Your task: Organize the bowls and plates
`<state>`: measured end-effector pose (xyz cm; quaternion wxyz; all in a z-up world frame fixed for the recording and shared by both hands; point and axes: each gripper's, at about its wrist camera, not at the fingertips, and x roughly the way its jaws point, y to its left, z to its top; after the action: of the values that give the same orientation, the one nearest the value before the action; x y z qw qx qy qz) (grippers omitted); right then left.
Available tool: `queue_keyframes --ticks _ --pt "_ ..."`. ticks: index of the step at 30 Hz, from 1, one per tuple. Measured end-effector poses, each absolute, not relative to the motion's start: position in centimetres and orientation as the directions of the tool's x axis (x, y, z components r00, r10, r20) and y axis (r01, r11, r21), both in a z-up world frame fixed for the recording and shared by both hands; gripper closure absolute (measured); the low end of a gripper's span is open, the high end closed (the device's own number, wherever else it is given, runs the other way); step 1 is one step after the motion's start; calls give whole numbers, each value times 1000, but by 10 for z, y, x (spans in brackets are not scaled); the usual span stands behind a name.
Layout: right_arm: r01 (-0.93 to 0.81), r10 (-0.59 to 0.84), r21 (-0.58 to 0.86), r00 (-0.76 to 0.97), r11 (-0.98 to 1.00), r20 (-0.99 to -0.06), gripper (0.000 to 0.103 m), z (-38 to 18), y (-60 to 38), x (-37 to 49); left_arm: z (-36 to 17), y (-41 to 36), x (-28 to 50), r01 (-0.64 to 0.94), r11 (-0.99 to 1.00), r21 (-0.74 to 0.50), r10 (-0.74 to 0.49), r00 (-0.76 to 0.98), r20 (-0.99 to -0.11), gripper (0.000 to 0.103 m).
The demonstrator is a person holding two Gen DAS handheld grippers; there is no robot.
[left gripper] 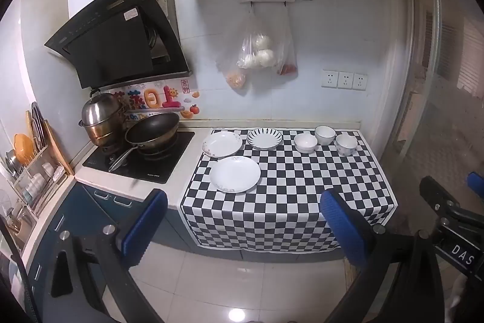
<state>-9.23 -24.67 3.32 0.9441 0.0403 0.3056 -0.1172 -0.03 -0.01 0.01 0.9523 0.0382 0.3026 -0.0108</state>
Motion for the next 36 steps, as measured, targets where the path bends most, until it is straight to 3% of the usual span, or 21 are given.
queue_keyframes --ticks 36 --pt "249 -206 -5 790 969 -577 0 38 -246 -96 9 -3 -3 48 997 54 -8 818 -575 0"
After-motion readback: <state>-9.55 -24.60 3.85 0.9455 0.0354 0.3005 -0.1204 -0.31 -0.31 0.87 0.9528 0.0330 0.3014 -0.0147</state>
